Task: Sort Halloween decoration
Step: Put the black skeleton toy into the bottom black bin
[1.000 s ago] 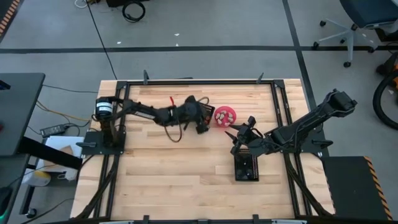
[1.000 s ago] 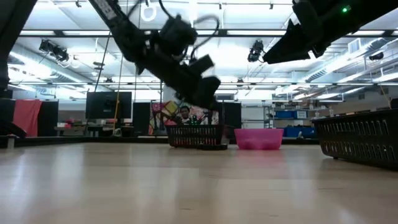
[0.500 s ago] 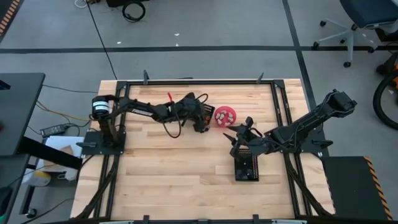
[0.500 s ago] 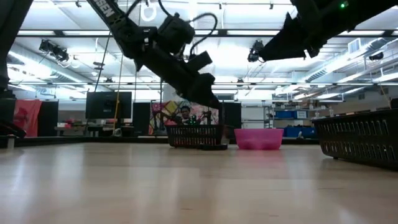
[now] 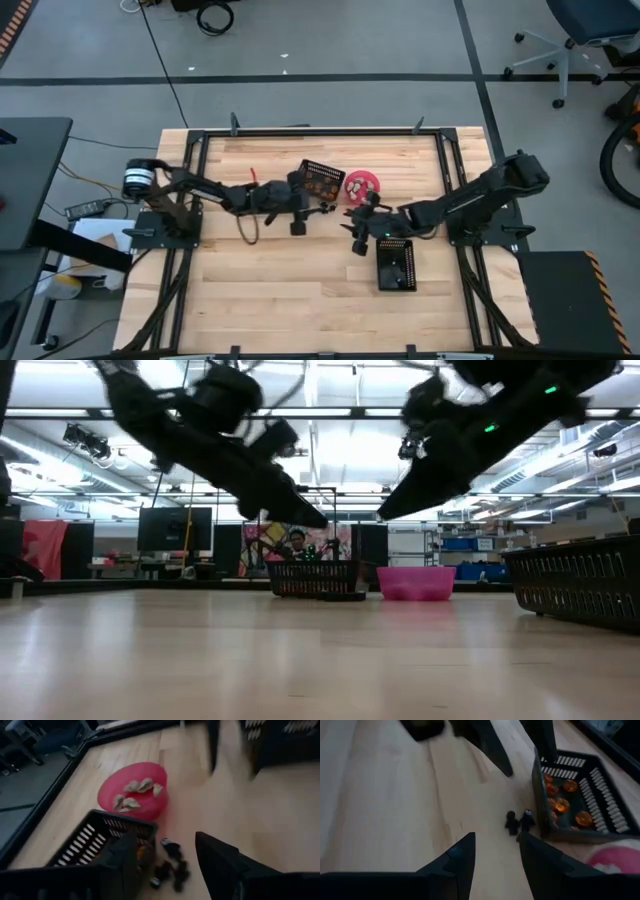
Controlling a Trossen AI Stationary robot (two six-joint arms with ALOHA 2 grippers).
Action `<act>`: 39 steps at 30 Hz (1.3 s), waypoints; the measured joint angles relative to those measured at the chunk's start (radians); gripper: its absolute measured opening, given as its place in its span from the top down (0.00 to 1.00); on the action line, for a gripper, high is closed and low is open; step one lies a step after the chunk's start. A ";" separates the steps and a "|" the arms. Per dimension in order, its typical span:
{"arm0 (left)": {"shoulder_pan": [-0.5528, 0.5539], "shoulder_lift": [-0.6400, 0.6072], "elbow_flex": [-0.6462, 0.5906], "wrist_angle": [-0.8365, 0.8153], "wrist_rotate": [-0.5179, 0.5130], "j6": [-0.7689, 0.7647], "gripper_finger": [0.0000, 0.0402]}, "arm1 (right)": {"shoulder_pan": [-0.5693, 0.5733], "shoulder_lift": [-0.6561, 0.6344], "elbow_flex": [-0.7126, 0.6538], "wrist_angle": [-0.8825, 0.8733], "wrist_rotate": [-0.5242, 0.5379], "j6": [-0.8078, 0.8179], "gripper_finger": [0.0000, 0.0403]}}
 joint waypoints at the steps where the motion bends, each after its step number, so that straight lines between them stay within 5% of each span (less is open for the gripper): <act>1: -0.010 -0.032 -0.026 0.003 0.000 -0.022 0.57 | -0.016 0.029 0.019 0.008 -0.019 -0.010 0.61; 9: -0.097 -0.154 -0.134 -0.002 -0.003 -0.196 0.57 | -0.094 0.211 0.100 0.017 -0.098 -0.197 0.60; 17: -0.110 -0.056 -0.142 0.038 -0.008 -0.232 0.57 | -0.160 0.330 0.203 0.020 -0.180 -0.214 0.56; 32: -0.083 0.157 -0.134 0.189 -0.151 -0.281 0.57 | -0.210 0.389 0.220 0.036 -0.171 -0.165 0.57; 39: -0.054 0.260 -0.083 0.243 -0.147 -0.270 0.57 | -0.191 0.289 0.246 -0.179 -0.168 -0.158 0.57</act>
